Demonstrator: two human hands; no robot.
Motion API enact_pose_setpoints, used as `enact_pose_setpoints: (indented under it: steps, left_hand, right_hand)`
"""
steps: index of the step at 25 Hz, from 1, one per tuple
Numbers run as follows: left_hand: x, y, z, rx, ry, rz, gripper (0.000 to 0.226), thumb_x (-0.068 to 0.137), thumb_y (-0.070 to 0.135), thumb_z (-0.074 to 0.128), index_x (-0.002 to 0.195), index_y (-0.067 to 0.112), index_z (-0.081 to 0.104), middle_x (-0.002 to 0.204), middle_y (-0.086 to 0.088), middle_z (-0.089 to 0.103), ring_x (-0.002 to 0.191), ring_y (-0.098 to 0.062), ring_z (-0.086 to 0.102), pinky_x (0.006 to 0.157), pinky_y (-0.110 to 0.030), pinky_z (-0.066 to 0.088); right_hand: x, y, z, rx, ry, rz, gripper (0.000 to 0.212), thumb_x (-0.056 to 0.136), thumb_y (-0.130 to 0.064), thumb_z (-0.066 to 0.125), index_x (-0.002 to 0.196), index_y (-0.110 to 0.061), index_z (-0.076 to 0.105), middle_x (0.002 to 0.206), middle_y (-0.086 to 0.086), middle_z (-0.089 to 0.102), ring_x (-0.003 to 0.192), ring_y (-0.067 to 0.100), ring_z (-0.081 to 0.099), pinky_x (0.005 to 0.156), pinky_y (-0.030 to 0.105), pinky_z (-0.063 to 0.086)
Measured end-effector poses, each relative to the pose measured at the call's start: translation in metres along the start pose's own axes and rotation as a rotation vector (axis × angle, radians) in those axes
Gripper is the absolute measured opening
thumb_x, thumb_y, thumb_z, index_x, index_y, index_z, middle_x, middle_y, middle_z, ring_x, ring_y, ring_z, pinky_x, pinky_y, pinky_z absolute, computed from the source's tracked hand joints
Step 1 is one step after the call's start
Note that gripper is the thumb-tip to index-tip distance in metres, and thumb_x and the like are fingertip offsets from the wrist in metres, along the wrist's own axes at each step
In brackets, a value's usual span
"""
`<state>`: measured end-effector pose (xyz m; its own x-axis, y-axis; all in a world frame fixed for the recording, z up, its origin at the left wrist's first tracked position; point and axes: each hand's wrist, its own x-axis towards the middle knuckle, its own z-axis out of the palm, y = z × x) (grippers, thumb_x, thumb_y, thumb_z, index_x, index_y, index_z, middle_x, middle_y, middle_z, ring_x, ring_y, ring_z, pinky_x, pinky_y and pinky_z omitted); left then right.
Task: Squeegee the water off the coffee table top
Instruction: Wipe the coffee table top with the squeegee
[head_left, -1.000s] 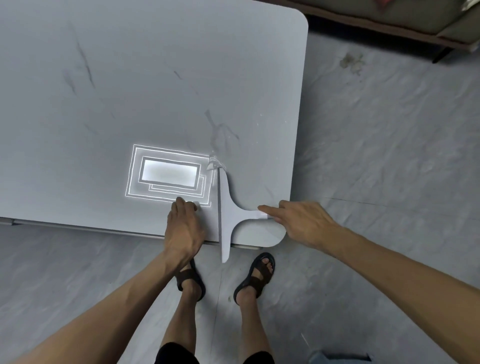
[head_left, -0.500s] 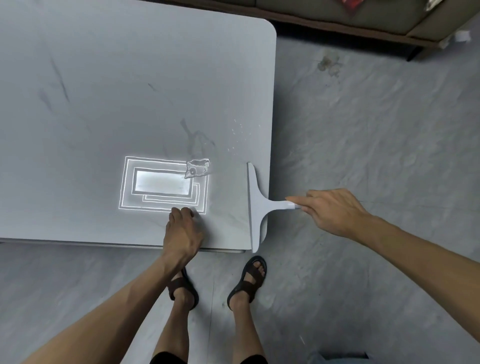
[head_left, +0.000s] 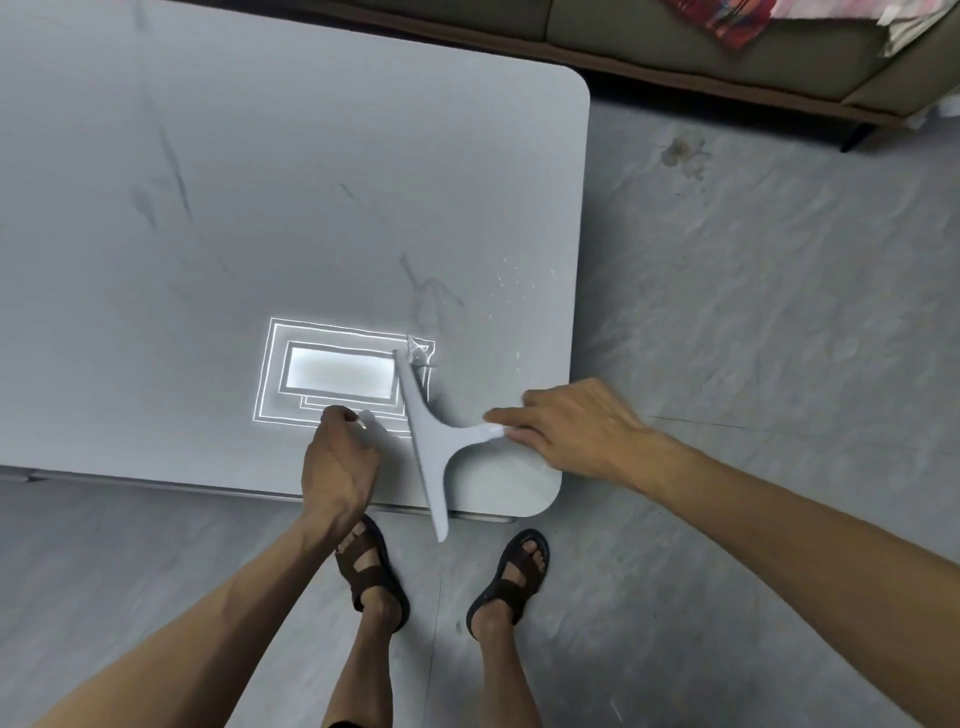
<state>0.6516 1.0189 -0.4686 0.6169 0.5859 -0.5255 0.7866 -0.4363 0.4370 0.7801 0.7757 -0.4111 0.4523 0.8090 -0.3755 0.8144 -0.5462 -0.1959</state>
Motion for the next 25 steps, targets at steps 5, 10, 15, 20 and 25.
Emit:
enact_pose_setpoints:
  steps: [5, 10, 15, 20, 25]
  left_hand:
    - [0.027, -0.024, -0.025, -0.036, -0.04, -0.079, 0.037, 0.078, 0.033, 0.052, 0.11, 0.018, 0.041, 0.089, 0.0, 0.056, 0.077, -0.025, 0.054, 0.063, -0.033, 0.04]
    - [0.038, -0.028, -0.025, -0.041, -0.048, -0.08, 0.028, 0.089, 0.035, 0.048, 0.111, 0.018, 0.044, 0.093, -0.001, 0.06, 0.074, -0.021, 0.055, 0.064, -0.031, 0.039]
    - [0.038, -0.002, -0.01, -0.009, -0.079, 0.018, 0.014, 0.096, 0.036, 0.043, 0.099, 0.022, 0.044, 0.1, -0.001, 0.058, 0.075, -0.015, 0.052, 0.066, -0.027, 0.035]
    - [0.038, 0.028, 0.007, 0.048, -0.172, 0.157, 0.021, 0.086, 0.008, 0.058, 0.106, 0.007, 0.054, 0.111, -0.013, 0.052, 0.103, -0.035, 0.056, 0.085, -0.041, 0.049]
    - [0.031, 0.052, 0.035, 0.279, -0.263, 0.189, 0.046, 0.087, -0.002, 0.028, 0.129, 0.003, 0.046, 0.132, -0.019, 0.042, 0.125, -0.042, 0.039, 0.106, -0.046, 0.034]
  right_hand:
    - [0.085, -0.052, 0.005, 0.088, -0.039, -0.097, 0.036, 0.101, -0.046, 0.027, 0.129, -0.044, 0.049, 0.094, -0.006, 0.064, 0.08, 0.025, 0.063, 0.061, 0.037, 0.049]
    - [0.106, -0.033, 0.008, 0.079, -0.042, -0.038, 0.027, 0.1, -0.04, 0.031, 0.115, -0.041, 0.053, 0.083, -0.007, 0.061, 0.075, 0.025, 0.063, 0.059, 0.035, 0.048]
    - [0.072, 0.02, 0.007, 0.075, -0.005, 0.104, 0.035, 0.101, -0.046, 0.028, 0.131, -0.05, 0.043, 0.089, -0.007, 0.062, 0.081, 0.023, 0.064, 0.062, 0.034, 0.047]
    - [0.002, 0.074, 0.007, 0.063, 0.035, 0.326, 0.033, 0.099, -0.043, 0.035, 0.129, -0.051, 0.046, 0.095, -0.008, 0.067, 0.082, 0.02, 0.065, 0.063, 0.032, 0.051]
    - [-0.062, 0.101, 0.002, 0.022, 0.04, 0.531, 0.033, 0.098, -0.044, 0.037, 0.127, -0.046, 0.054, 0.089, -0.007, 0.067, 0.078, 0.022, 0.065, 0.061, 0.032, 0.05]
